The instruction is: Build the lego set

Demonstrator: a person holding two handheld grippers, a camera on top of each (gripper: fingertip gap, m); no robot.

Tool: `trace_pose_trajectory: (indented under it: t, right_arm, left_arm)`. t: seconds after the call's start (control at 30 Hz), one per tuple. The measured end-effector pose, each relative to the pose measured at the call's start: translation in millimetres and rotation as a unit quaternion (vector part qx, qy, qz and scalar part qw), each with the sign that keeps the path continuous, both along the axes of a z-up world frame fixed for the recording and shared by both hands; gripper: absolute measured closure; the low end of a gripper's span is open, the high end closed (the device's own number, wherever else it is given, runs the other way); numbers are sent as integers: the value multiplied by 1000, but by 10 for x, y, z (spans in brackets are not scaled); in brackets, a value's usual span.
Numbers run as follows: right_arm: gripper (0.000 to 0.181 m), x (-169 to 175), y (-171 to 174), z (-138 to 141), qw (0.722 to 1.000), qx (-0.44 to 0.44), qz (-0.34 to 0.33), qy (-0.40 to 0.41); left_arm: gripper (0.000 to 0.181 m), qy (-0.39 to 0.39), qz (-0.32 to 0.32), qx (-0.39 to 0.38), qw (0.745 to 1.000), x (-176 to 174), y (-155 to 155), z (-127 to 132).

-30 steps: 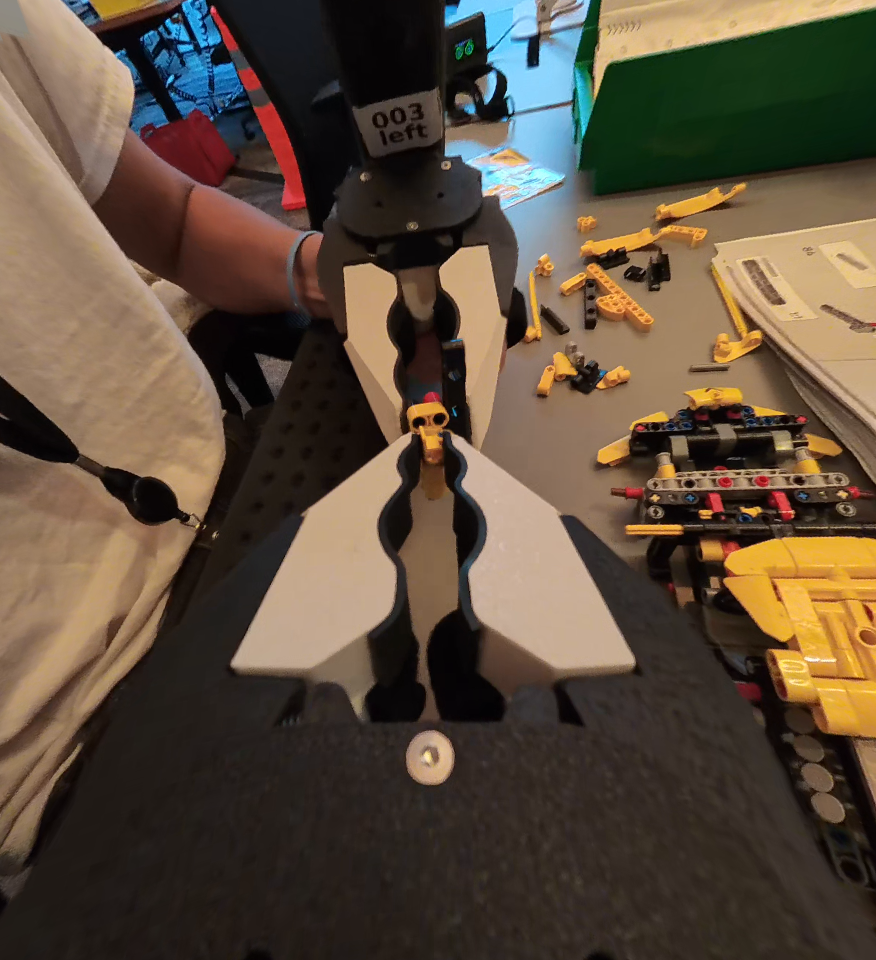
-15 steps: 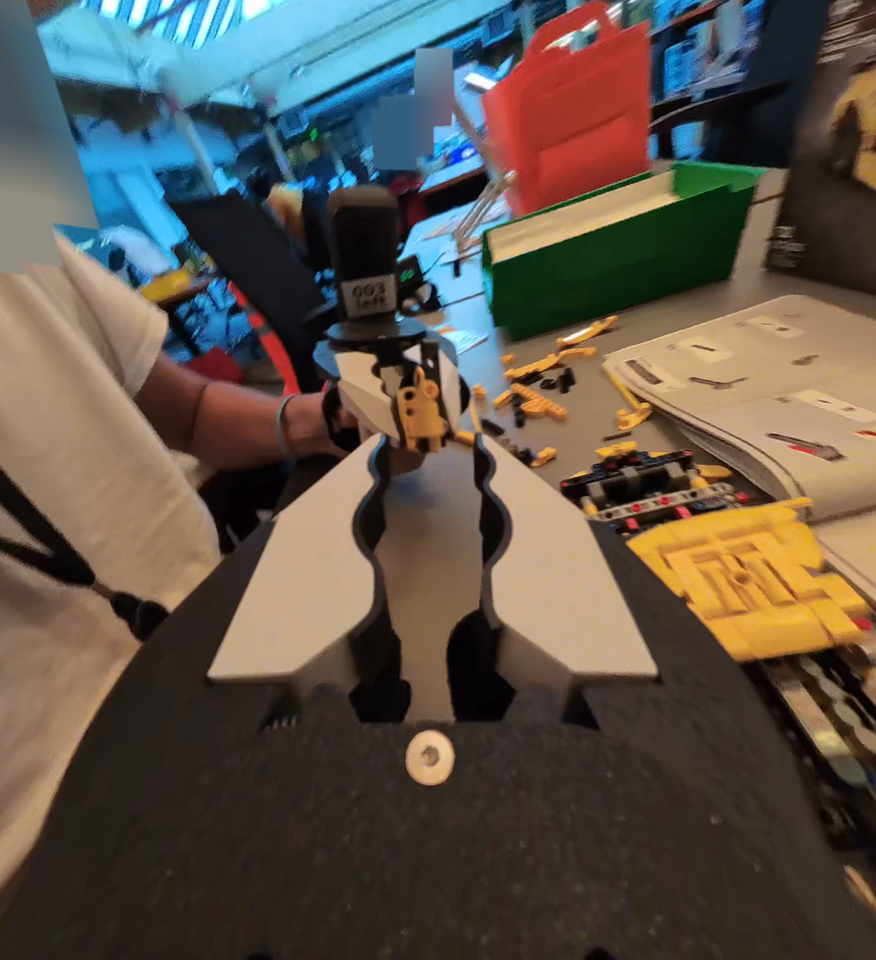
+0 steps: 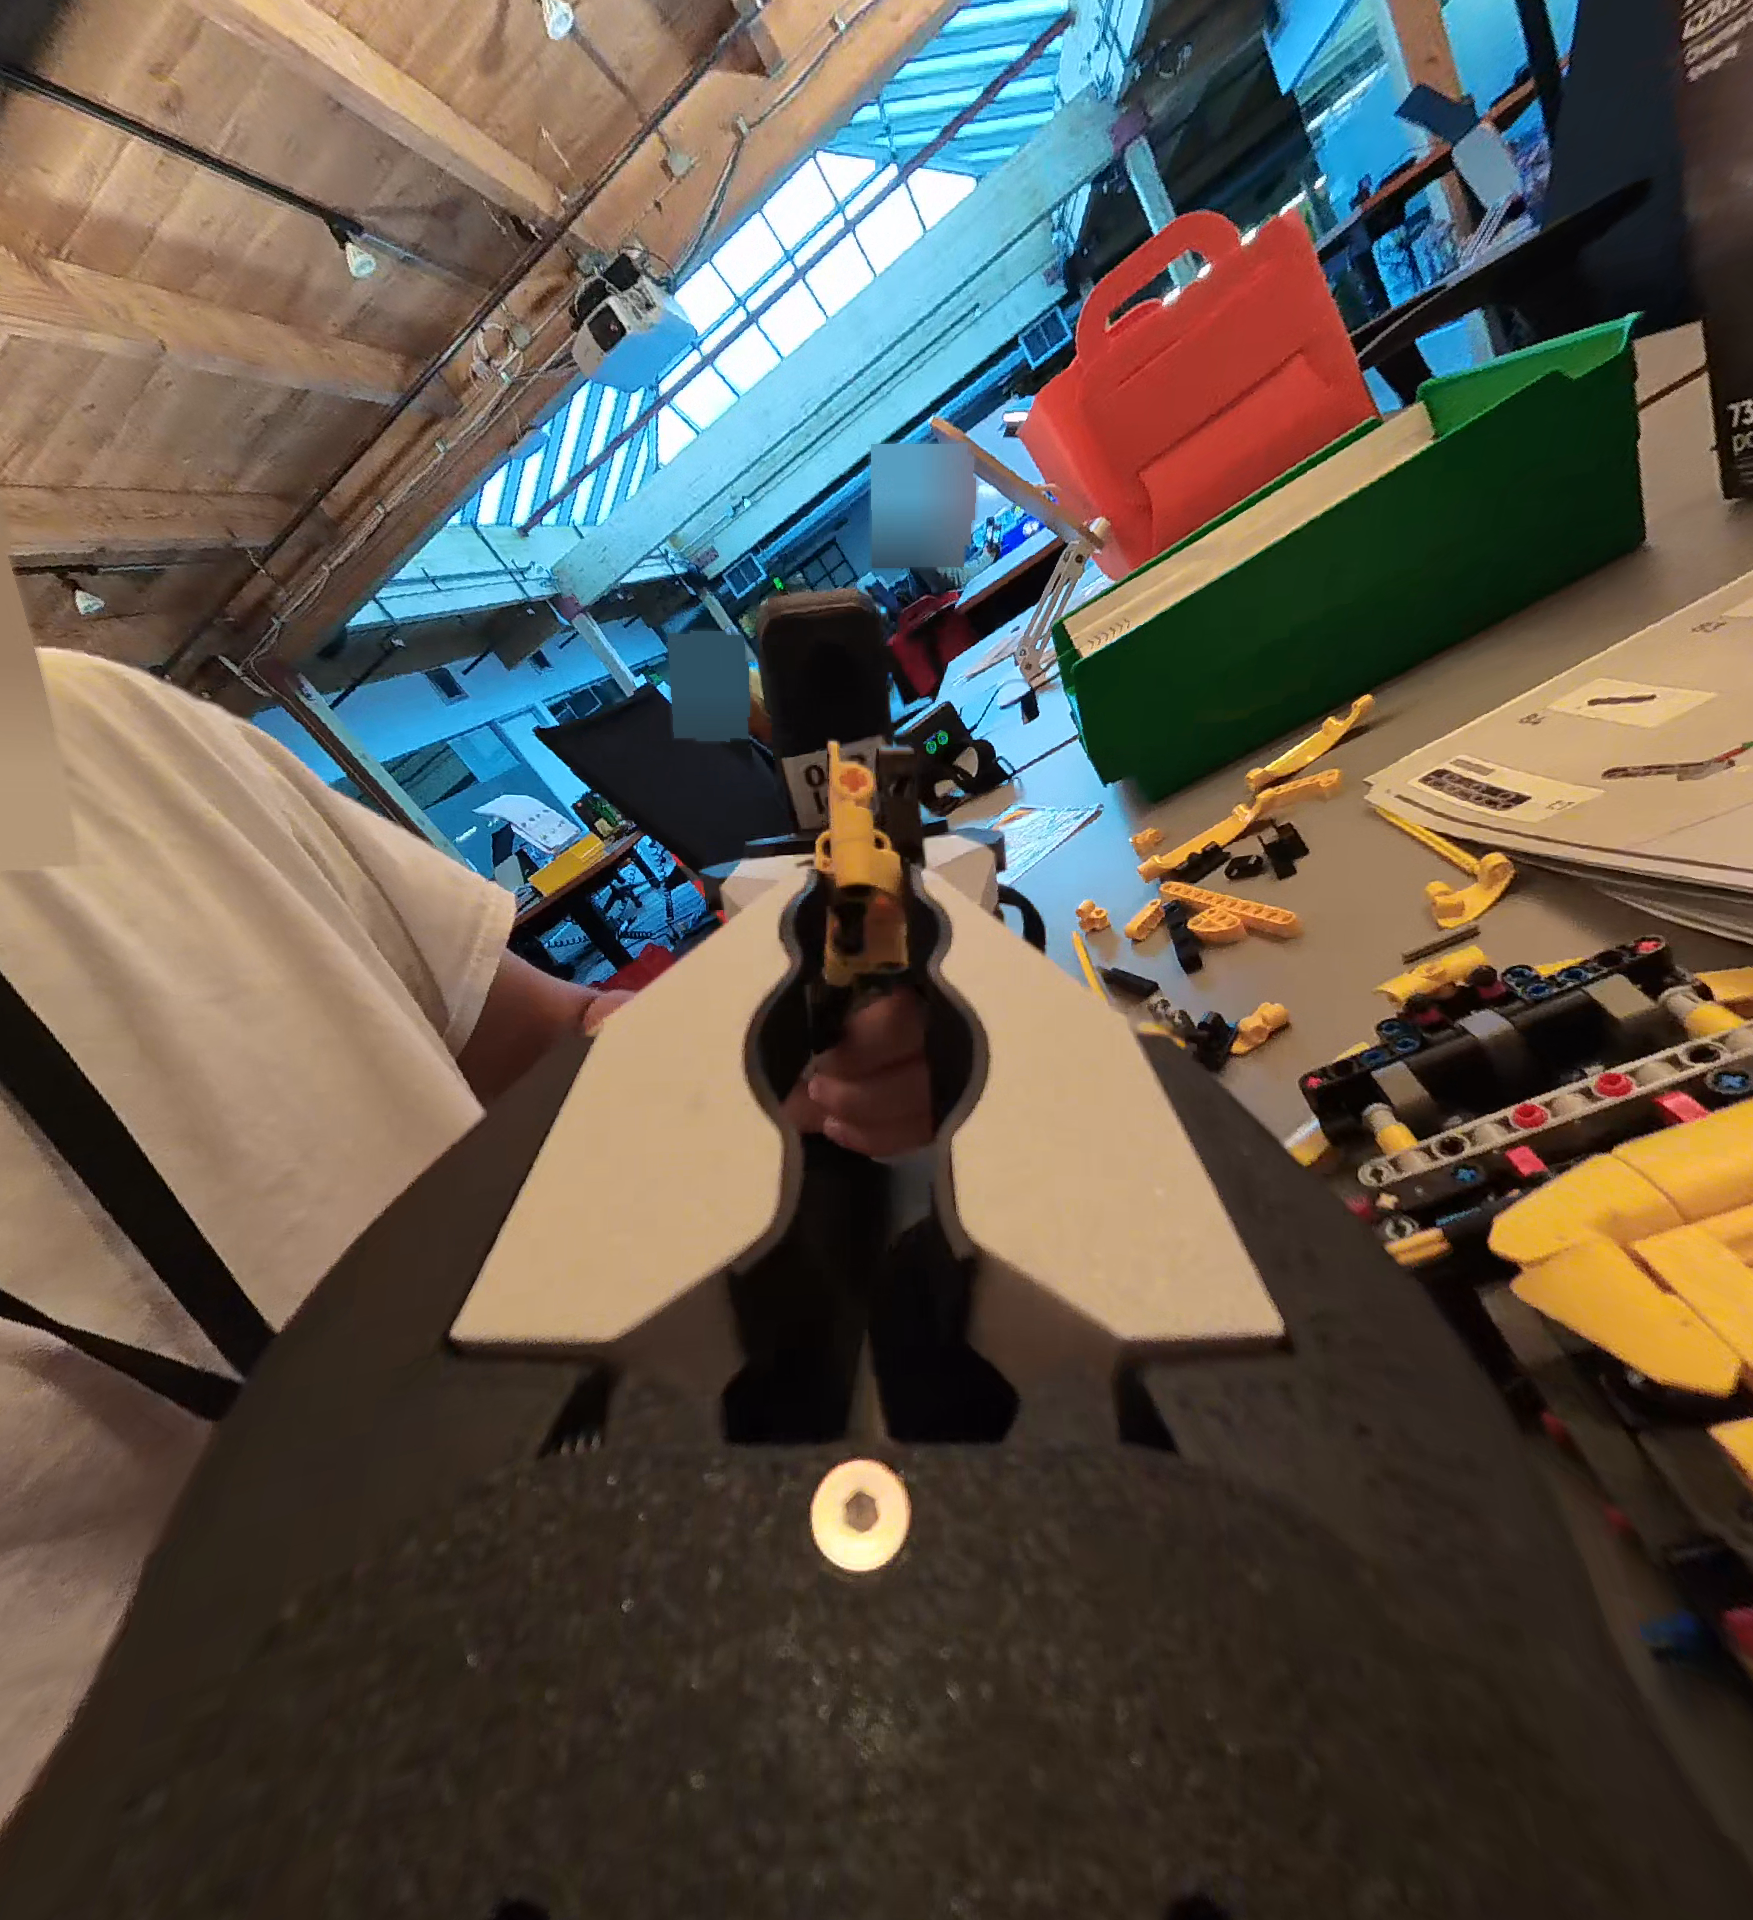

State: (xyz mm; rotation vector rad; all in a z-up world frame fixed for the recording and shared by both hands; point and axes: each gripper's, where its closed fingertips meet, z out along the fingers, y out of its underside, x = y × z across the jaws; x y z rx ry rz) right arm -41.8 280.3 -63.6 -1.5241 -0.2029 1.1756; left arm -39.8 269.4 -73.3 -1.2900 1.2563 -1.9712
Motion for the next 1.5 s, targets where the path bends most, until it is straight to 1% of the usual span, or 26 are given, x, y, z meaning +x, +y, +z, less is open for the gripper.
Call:
trace_pose_trajectory:
  t: [0.03,0.07,0.13,0.2,0.27,0.33,0.37,0.4,0.43,0.47,0.5,0.57,0.67,0.77,0.87,0.9,0.93,1.0,1.07,1.1,1.17,1.23,1.27,1.33,1.4,1.5]
  right_arm:
    - [168,12,-27,-20,1000,-5,5,-11]
    - [168,48,-62,-21,1000,-5,4,-26]
    - [168,235,-183,37,998,5,-7,-56]
    - [168,574,-326,85,996,-6,-33,-78]
    - [168,932,-487,82,994,-37,-50,-86]
    - [168,1245,-572,-92,985,-83,-86,-128]
    - [168,1277,-622,-273,976,-119,-80,-164]
    - [168,1236,-677,-505,962,-157,-60,-213]
    - [168,1140,-720,-704,948,-173,-39,-265]
    - [167,982,-759,-844,938,-171,-10,-302]
    - [167,807,-789,-930,932,-166,19,-321]
    - [167,632,-743,-1039,921,-150,25,-359]
    - [167,517,-713,-1173,901,-130,30,-412]
    - [167,524,-710,-1252,887,-123,25,-443]
    - [167,538,-706,-1253,894,-124,16,-430]
    - [165,551,-710,-1247,896,-121,12,-426]
    - [158,561,-718,-1218,901,-117,7,-418]
    - [152,618,-729,-1057,921,-100,-14,-377]
    - [152,753,-729,-796,947,-64,-58,-309]
    - [152,850,-738,-657,958,-38,-87,-271]
    - [150,1084,-792,-439,967,-4,-149,-206]
    - [152,1314,-873,-319,959,17,-204,-198]
    - [156,1444,-899,-263,952,28,-237,-193]
    - [158,1653,-938,-161,945,39,-280,-163]
    - [158,1778,-952,-131,945,35,-296,-130]
    - [158,1801,-932,-178,950,20,-290,-116]
  left_arm:
    - [156,4,-1,9,1000,7,-18,-21]
    - [151,11,-1,16,1000,11,-28,-51]
    - [143,27,2,22,999,4,-11,-111]
    - [143,36,-3,19,999,-24,7,-146]
    - [143,36,-12,7,999,-49,8,-141]
    - [143,32,-17,-4,999,-54,7,-121]
    - [143,32,-20,-8,999,-47,4,-120]
    - [143,34,-23,-10,999,-37,-2,-126]
    - [143,38,-25,-8,999,-25,-8,-137]
    - [143,40,-26,-3,999,-13,-11,-152]
    - [143,43,-24,7,999,-1,-13,-171]
    - [143,52,-14,35,998,30,-9,-223]
    - [143,83,-2,94,992,158,28,-289]
    - [143,137,-4,173,975,476,128,-188]
    - [143,182,-32,255,949,992,231,-40]
    - [143,196,-48,283,938,1203,256,-40]
    - [143,218,-64,312,922,1431,290,-90]
    - [143,260,-93,354,893,1912,335,-264]
    - [142,291,-118,371,874,2347,311,-485]
    - [139,300,-137,372,867,2499,245,-595]
    - [133,314,-160,390,851,2728,149,-817]
    - [129,315,-164,421,835,2890,86,-990]
    - [129,310,-166,426,833,2950,36,-1033]
    - [129,305,-174,434,830,3039,-63,-1097]
    - [129,304,-176,454,819,3105,-111,-1177]
    - [129,297,-176,471,812,3158,-183,-1249]
